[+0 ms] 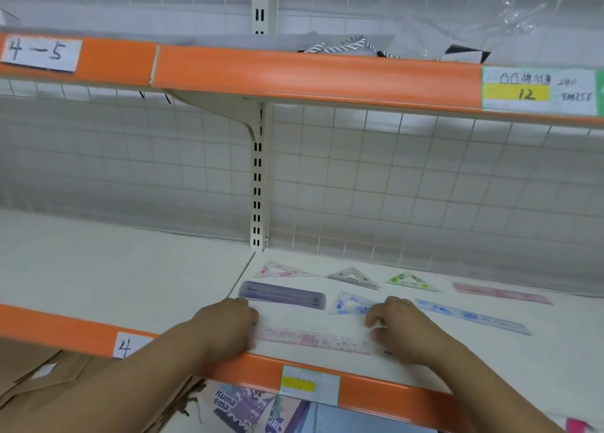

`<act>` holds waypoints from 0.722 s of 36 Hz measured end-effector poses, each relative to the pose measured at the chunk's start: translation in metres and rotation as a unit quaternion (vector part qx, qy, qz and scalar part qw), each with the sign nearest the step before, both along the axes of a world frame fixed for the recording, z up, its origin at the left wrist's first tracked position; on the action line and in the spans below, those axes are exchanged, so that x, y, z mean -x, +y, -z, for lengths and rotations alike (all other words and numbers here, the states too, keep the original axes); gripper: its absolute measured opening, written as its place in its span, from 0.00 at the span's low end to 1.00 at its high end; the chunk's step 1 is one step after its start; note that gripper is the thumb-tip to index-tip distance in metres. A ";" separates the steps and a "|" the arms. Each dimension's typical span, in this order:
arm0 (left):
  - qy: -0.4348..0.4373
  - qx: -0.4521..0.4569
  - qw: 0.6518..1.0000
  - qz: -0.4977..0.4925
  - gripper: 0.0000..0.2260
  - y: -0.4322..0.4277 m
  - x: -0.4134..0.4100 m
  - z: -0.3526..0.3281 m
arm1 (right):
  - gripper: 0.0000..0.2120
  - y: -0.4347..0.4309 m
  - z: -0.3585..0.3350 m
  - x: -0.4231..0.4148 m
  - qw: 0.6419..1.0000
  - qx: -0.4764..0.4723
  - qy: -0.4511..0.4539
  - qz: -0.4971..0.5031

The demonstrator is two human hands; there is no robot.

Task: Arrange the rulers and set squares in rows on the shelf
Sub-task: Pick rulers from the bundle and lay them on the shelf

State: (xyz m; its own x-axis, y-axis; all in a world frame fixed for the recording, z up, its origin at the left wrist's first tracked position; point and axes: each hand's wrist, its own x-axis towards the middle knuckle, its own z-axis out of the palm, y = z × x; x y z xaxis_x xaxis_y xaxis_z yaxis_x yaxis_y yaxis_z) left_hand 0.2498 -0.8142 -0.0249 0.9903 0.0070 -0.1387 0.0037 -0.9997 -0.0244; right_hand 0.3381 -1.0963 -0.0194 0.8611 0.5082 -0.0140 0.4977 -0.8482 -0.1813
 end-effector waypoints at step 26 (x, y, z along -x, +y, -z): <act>0.014 0.025 0.999 0.036 0.16 -0.033 -0.017 -0.002 | 0.12 -0.069 0.005 -0.001 0.997 0.009 0.056 0.045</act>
